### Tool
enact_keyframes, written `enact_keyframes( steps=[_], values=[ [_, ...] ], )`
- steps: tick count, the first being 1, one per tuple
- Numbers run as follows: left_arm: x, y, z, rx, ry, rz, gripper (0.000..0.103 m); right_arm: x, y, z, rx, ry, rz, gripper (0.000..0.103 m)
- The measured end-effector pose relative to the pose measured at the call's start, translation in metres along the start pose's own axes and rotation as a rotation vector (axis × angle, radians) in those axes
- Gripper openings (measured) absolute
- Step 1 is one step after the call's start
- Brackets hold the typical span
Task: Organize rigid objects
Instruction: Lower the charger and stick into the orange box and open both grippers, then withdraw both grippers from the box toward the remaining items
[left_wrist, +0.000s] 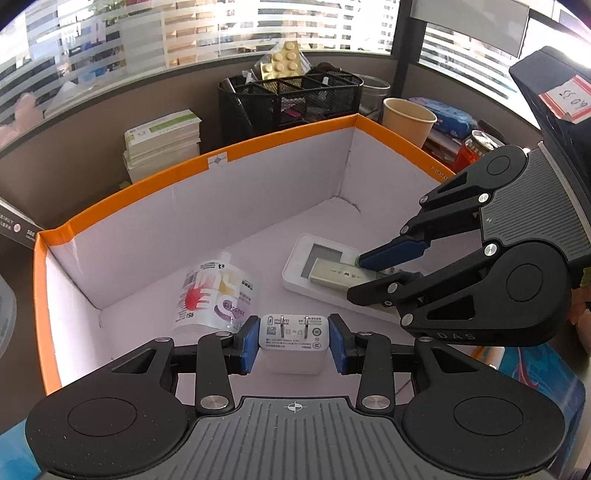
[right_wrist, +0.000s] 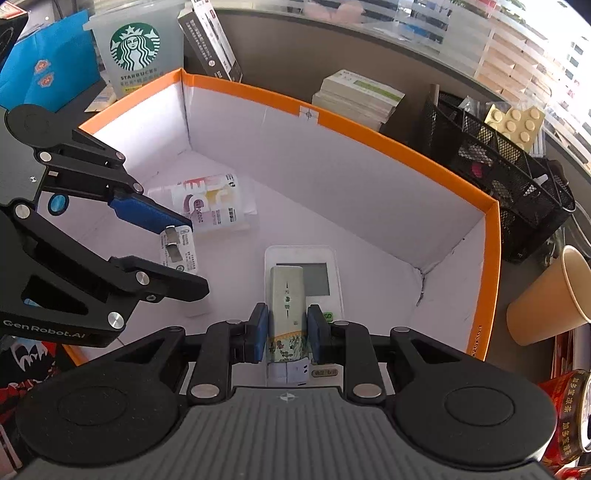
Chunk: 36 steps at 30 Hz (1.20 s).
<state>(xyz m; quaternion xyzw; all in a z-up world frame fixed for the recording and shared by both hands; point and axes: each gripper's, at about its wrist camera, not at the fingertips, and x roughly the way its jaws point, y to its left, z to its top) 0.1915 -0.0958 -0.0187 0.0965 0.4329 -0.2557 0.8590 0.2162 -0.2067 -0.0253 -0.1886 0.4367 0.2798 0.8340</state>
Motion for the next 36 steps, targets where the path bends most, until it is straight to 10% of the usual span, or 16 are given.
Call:
enact_keyframes(
  steps=[11, 16, 24, 36],
  values=[
    [0.004, -0.001, 0.004, 0.006, 0.035, 0.022, 0.045, 0.004, 0.0, 0.005, -0.008, 0.061, 0.007, 0.022],
    [0.001, 0.003, 0.006, -0.041, 0.02, 0.054, 0.075, 0.001, 0.0, 0.005, -0.015, 0.05, -0.034, 0.033],
    [-0.002, 0.006, 0.01, -0.076, 0.01, 0.09, 0.09, -0.003, -0.007, 0.005, 0.001, 0.055, -0.053, 0.039],
    [-0.072, 0.004, 0.0, -0.113, -0.176, 0.137, 0.098, -0.054, 0.001, 0.004, 0.019, -0.077, -0.108, 0.065]
  ],
)
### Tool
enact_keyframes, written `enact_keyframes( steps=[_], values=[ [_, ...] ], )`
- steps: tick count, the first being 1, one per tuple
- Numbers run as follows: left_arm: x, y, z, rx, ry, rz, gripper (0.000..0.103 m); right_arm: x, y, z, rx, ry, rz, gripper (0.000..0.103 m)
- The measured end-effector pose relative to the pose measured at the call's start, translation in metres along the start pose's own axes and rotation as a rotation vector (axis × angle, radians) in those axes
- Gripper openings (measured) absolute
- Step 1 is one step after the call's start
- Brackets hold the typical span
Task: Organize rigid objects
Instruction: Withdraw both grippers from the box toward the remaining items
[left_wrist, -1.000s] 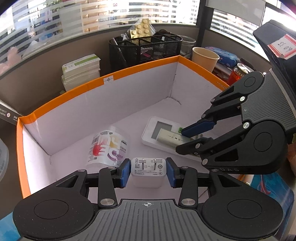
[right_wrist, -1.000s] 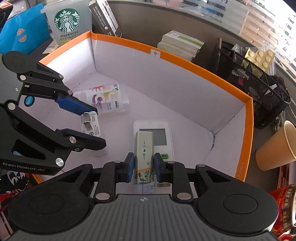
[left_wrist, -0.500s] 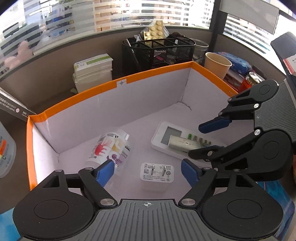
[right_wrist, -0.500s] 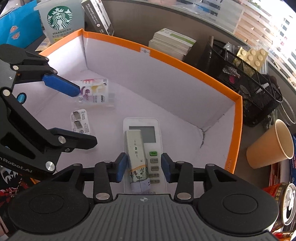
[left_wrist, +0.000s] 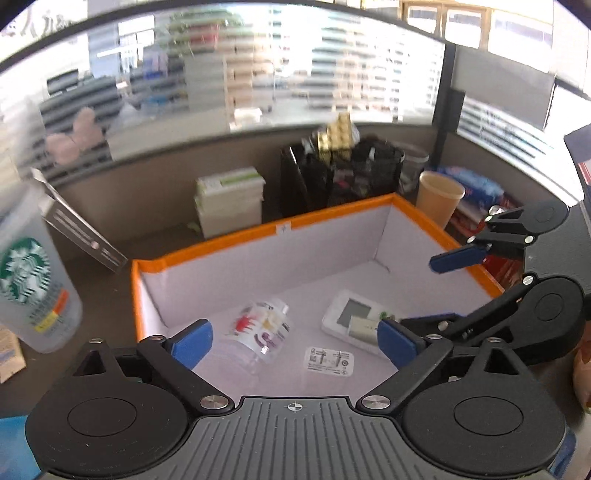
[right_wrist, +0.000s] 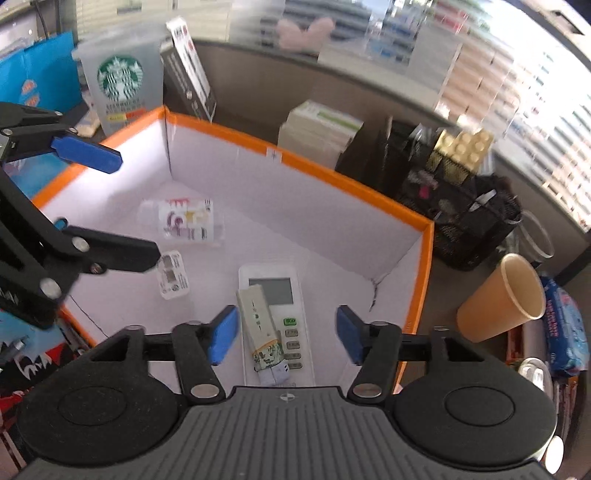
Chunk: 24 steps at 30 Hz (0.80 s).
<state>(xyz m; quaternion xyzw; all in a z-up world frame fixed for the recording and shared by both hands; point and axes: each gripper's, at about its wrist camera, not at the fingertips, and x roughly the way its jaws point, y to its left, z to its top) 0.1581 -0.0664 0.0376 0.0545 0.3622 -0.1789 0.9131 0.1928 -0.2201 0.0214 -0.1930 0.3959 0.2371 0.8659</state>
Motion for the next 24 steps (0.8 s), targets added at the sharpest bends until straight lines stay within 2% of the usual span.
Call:
enact_keyframes(
  steps=[2, 4, 8, 13, 17, 24],
  values=[
    [-0.014, 0.002, -0.001, -0.008, -0.028, 0.002, 0.099, -0.014, 0.004, -0.002, -0.007, -0.053, -0.019, 0.085],
    [-0.026, 0.003, -0.002, -0.008, -0.05, 0.01, 0.1, -0.028, 0.009, -0.005, -0.023, -0.099, -0.039, 0.094],
    [-0.055, 0.005, -0.005, -0.007, -0.105, 0.028, 0.101, -0.058, 0.017, -0.011, -0.025, -0.183, -0.054, 0.102],
    [-0.088, 0.009, -0.028, 0.017, -0.174, 0.063, 0.103, -0.103, 0.036, -0.034, -0.006, -0.328, -0.047, 0.103],
    [-0.096, 0.017, -0.063, 0.012, -0.159, 0.093, 0.103, -0.121, 0.065, -0.068, -0.022, -0.425, -0.059, 0.103],
    [-0.083, 0.028, -0.128, -0.017, -0.062, 0.152, 0.103, -0.088, 0.132, -0.129, -0.145, -0.399, -0.122, 0.103]
  ],
)
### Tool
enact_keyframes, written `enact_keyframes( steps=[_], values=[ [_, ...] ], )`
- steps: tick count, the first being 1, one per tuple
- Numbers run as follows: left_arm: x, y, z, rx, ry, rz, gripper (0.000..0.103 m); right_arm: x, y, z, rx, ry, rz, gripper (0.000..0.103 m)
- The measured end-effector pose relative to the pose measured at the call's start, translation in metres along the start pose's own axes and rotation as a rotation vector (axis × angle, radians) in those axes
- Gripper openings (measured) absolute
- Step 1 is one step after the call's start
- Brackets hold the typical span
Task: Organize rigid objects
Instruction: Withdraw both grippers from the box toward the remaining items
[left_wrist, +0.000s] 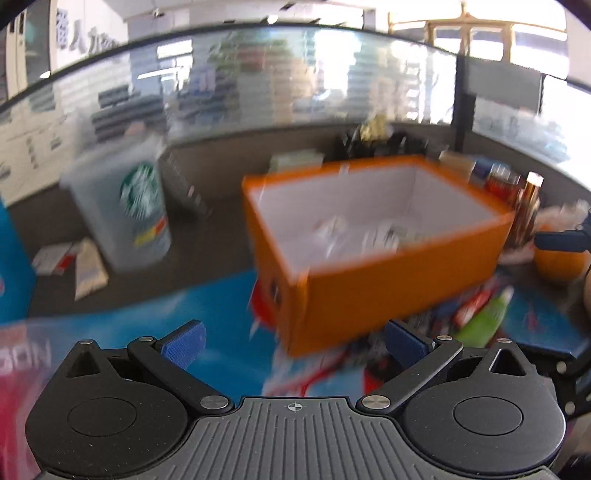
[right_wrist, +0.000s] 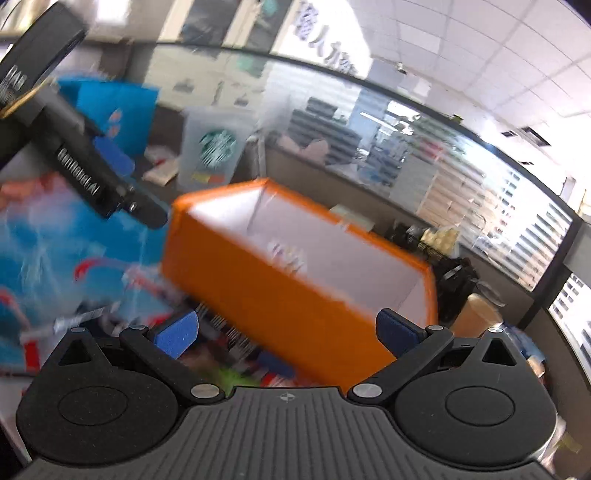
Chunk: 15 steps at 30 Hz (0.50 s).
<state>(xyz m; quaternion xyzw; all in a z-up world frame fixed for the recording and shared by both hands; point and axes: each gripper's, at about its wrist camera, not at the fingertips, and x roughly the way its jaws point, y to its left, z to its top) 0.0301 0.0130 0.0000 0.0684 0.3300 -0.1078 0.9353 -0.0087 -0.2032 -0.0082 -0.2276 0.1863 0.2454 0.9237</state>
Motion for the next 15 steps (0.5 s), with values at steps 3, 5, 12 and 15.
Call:
enact_keyframes(
  steps=[3, 5, 12, 15],
  values=[
    [0.007, 0.001, -0.022, -0.013, 0.047, 0.015, 0.103, 0.006, 0.024, -0.017, 0.017, 0.011, 0.029, 0.103],
    [0.006, 0.001, -0.036, -0.025, 0.067, 0.006, 0.103, 0.009, 0.034, -0.024, 0.018, 0.007, 0.029, 0.103],
    [-0.002, -0.012, -0.06, 0.036, 0.055, 0.019, 0.103, 0.018, 0.047, -0.034, 0.049, 0.002, 0.015, 0.1],
    [0.003, -0.014, -0.065, 0.041, 0.076, 0.041, 0.103, 0.021, 0.046, -0.038, 0.062, -0.002, 0.02, 0.089]
  ],
)
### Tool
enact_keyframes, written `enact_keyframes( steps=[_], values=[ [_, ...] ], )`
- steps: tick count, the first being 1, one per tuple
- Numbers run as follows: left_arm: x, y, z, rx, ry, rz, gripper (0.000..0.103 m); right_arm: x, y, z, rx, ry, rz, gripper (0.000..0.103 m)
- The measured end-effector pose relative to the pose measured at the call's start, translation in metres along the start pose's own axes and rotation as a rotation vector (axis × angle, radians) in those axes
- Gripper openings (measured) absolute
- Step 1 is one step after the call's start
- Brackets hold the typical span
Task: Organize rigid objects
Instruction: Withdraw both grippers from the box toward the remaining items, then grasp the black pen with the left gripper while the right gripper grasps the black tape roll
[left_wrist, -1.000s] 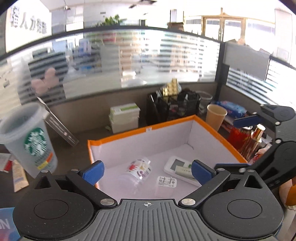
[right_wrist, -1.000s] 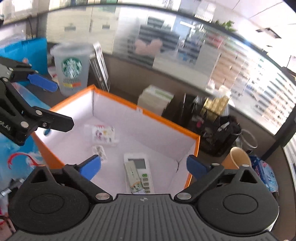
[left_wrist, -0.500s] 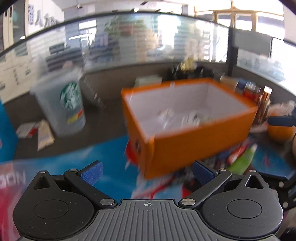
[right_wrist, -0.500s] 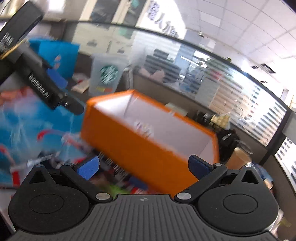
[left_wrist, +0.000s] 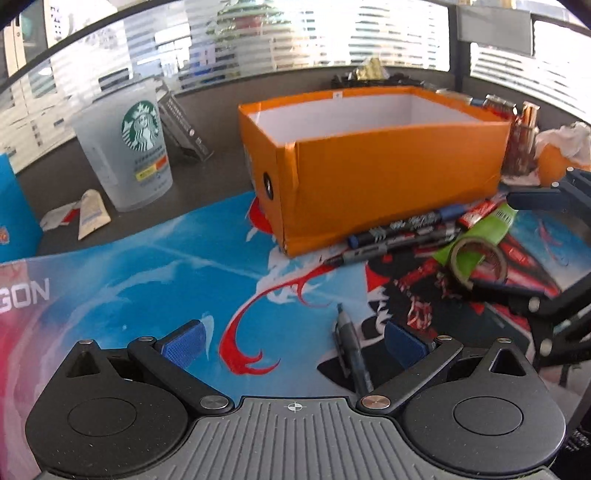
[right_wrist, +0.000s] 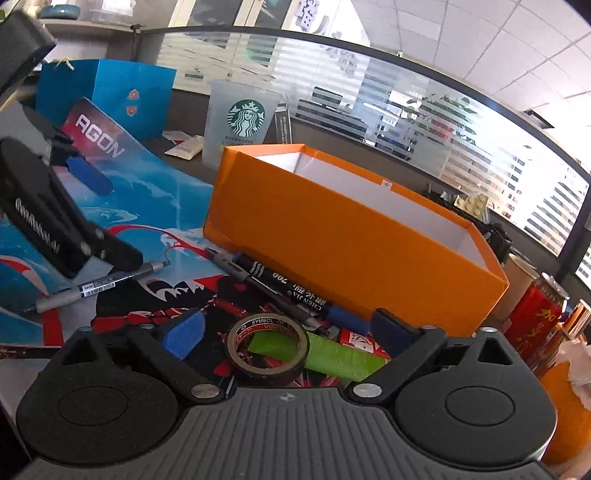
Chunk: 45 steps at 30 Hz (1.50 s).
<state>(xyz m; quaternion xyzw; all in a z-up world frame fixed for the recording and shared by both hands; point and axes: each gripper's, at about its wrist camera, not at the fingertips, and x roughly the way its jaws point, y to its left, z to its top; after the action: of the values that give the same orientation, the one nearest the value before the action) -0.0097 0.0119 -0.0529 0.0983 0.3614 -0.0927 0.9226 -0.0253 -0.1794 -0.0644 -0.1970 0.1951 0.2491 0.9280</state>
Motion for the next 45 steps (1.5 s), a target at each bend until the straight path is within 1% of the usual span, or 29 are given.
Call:
enact_keyframes(
  steps=[1, 3, 5, 6, 8, 10, 15, 17, 18, 19, 20, 21, 22, 23, 24, 25, 28, 32, 34, 37, 45],
  values=[
    [0.001, 0.0, -0.002, -0.005, 0.008, -0.003, 0.103, 0.001, -0.001, -0.001, 0.009, 0.001, 0.009, 0.085],
    [0.005, 0.0, -0.006, -0.02, 0.031, -0.026, 0.103, 0.003, -0.001, -0.003, 0.019, 0.003, 0.024, 0.082],
    [0.009, -0.002, -0.01, -0.024, 0.05, -0.065, 0.103, 0.007, -0.001, -0.005, 0.03, 0.012, 0.035, 0.072],
    [0.009, -0.004, -0.011, -0.02, 0.054, -0.072, 0.103, 0.009, -0.002, -0.006, 0.041, 0.018, 0.038, 0.07],
    [0.011, -0.007, -0.013, -0.013, 0.056, -0.083, 0.103, 0.012, -0.005, -0.009, 0.073, 0.032, 0.055, 0.07],
    [0.012, -0.006, -0.014, -0.031, 0.056, -0.101, 0.102, 0.015, -0.007, -0.011, 0.103, 0.036, 0.066, 0.069],
    [0.012, -0.006, -0.018, -0.035, 0.004, -0.101, 0.099, 0.019, -0.002, -0.014, 0.09, 0.063, 0.068, 0.069],
    [0.01, -0.006, -0.018, -0.03, -0.016, -0.108, 0.091, 0.019, 0.0, -0.013, 0.084, 0.06, 0.07, 0.066],
    [0.009, -0.007, -0.018, -0.025, -0.028, -0.114, 0.079, 0.018, 0.0, -0.013, 0.086, 0.059, 0.074, 0.064],
    [0.007, -0.008, -0.018, -0.018, -0.042, -0.124, 0.061, 0.019, 0.001, -0.013, 0.081, 0.057, 0.074, 0.057],
    [0.005, -0.009, -0.018, -0.009, -0.054, -0.13, 0.052, 0.018, 0.002, -0.012, 0.073, 0.058, 0.063, 0.053],
    [0.003, -0.011, -0.018, 0.001, -0.06, -0.14, 0.04, 0.019, 0.003, -0.012, 0.067, 0.06, 0.055, 0.053],
    [0.002, -0.013, -0.019, 0.01, -0.064, -0.149, 0.03, 0.019, 0.003, -0.011, 0.071, 0.063, 0.053, 0.053],
    [0.001, -0.015, -0.019, 0.017, -0.067, -0.154, 0.025, 0.019, 0.002, -0.011, 0.082, 0.065, 0.052, 0.053],
    [0.001, -0.016, -0.019, 0.023, -0.069, -0.156, 0.016, 0.018, 0.001, -0.011, 0.089, 0.067, 0.052, 0.053],
    [-0.001, -0.018, -0.02, 0.028, -0.069, -0.158, 0.014, 0.018, 0.001, -0.011, 0.089, 0.067, 0.049, 0.053],
    [-0.001, -0.02, -0.02, 0.024, -0.064, -0.149, 0.013, 0.018, 0.001, -0.011, 0.099, 0.069, 0.049, 0.052],
    [-0.002, -0.012, -0.017, -0.011, -0.053, -0.126, 0.013, 0.016, -0.001, -0.011, 0.113, 0.073, 0.05, 0.052],
    [-0.005, -0.008, -0.015, -0.03, -0.058, -0.129, 0.013, 0.014, -0.002, -0.011, 0.12, 0.072, 0.049, 0.052],
    [-0.012, -0.005, -0.011, -0.034, -0.083, -0.118, 0.013, 0.01, -0.004, -0.01, 0.128, 0.061, 0.044, 0.052],
    [-0.031, 0.0, 0.005, -0.045, -0.146, -0.121, 0.013, 0.0, -0.008, -0.003, 0.131, 0.021, 0.025, 0.052]
  ],
)
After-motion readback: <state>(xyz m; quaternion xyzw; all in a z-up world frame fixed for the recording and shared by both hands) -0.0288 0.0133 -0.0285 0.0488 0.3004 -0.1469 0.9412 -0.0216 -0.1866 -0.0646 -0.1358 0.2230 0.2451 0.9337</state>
